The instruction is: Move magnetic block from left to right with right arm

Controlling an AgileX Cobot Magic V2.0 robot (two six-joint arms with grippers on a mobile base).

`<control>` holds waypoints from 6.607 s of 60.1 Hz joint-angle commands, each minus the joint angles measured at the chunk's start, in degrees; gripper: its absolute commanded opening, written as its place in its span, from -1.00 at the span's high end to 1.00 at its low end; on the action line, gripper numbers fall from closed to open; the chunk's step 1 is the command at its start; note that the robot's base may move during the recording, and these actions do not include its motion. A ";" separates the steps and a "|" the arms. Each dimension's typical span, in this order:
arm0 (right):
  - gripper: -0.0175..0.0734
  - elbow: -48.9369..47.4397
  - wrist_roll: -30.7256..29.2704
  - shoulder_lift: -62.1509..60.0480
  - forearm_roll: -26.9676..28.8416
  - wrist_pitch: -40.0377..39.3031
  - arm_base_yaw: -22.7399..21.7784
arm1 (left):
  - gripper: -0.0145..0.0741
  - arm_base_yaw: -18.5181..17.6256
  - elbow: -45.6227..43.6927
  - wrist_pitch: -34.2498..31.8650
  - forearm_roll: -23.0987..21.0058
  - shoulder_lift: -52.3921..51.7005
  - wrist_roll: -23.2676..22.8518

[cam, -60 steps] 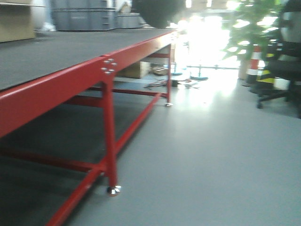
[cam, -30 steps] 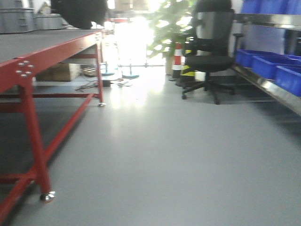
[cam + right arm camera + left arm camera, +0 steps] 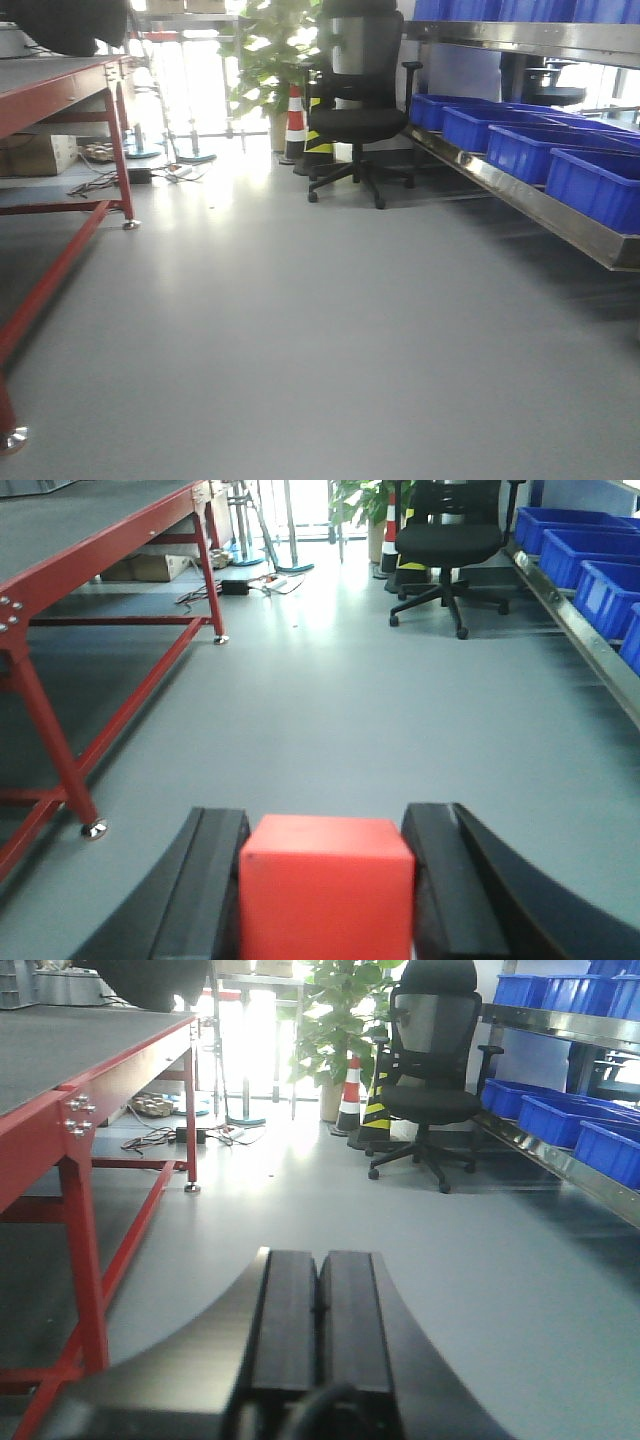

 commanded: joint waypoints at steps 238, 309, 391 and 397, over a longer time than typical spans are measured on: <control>0.40 -1.45 -0.48 0.85 -1.11 -5.34 -0.36 | 0.93 -3.17 0.53 -5.17 0.00 -0.86 -0.47; 0.40 -1.45 -0.48 0.85 -1.11 -5.34 -0.36 | 0.94 0.10 0.53 -5.17 0.00 -0.86 -0.47; 0.40 -1.45 -0.48 1.59 0.34 -7.98 -0.36 | 0.94 3.48 0.53 -5.17 0.00 -0.86 -0.47; 0.40 -1.45 -0.55 6.01 0.39 -13.88 -0.36 | 0.94 3.48 0.53 -5.17 0.00 -0.86 -0.47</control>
